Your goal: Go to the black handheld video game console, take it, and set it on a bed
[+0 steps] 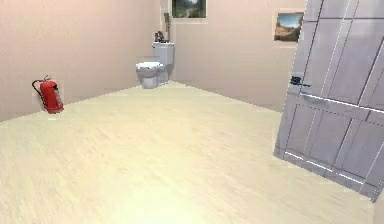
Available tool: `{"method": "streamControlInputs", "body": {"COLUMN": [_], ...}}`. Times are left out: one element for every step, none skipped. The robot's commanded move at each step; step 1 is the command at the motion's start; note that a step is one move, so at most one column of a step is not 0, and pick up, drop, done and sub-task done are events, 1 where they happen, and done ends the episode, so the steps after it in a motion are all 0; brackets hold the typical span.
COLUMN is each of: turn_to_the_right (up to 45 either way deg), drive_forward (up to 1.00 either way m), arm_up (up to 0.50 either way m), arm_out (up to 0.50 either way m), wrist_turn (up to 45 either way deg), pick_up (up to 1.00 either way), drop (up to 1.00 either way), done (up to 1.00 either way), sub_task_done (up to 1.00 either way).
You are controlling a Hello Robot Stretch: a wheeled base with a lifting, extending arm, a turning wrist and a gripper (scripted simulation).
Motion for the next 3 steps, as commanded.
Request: {"method": "streamControlInputs", "body": {"turn_to_the_right": [6.0,0.0,0.0], "drive_forward": [0.0,1.0,1.0], "arm_up": [0.0,0.0,0.0], "arm_out": [0.0,0.0,0.0], "wrist_turn": [0.0,0.0,0.0], "pick_up": [0.0,0.0,0.0], "drop": [0.0,0.0,0.0], "done": [0.0,0.0,0.0], "sub_task_done": [0.0,0.0,0.0]}}
